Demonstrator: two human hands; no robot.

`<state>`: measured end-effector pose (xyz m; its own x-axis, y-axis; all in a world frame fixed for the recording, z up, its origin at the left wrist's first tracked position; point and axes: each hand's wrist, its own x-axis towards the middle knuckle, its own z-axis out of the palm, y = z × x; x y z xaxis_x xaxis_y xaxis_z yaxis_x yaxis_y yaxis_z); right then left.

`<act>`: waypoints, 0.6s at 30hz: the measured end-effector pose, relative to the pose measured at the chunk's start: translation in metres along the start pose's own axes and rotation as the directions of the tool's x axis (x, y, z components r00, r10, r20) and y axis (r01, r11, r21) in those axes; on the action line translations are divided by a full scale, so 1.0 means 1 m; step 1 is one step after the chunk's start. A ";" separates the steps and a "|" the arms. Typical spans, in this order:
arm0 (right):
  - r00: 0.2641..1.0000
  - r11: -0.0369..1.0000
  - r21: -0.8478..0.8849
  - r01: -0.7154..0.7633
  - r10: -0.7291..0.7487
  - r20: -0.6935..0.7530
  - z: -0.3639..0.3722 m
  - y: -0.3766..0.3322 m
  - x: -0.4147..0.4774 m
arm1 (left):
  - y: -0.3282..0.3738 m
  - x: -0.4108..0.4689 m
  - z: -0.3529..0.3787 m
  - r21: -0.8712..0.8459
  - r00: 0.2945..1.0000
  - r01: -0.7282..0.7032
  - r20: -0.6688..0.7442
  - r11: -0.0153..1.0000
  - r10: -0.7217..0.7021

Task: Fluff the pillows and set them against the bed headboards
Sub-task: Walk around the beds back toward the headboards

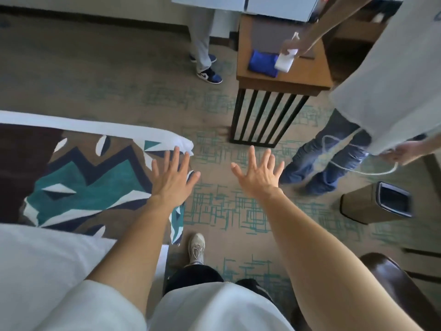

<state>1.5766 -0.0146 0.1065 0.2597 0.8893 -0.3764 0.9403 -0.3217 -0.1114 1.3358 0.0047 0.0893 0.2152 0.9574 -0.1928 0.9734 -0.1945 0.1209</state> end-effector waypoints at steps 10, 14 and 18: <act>0.999 0.999 0.034 -0.009 0.010 -0.045 -0.039 -0.071 0.071 | -0.049 0.098 -0.034 0.046 0.998 -0.054 0.037 0.997 0.053; 0.999 1.000 0.020 0.003 -0.003 -0.044 -0.050 -0.085 0.100 | -0.059 0.133 -0.038 0.029 0.998 -0.041 0.041 0.999 0.040; 0.999 1.000 0.020 0.009 -0.008 -0.037 -0.060 -0.088 0.133 | -0.059 0.168 -0.043 -0.009 0.998 -0.023 0.066 1.000 0.023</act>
<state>1.5411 0.1514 0.1211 0.2601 0.9033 -0.3412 0.9379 -0.3203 -0.1330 1.3110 0.1859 0.0917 0.2424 0.9364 -0.2537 0.9675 -0.2140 0.1343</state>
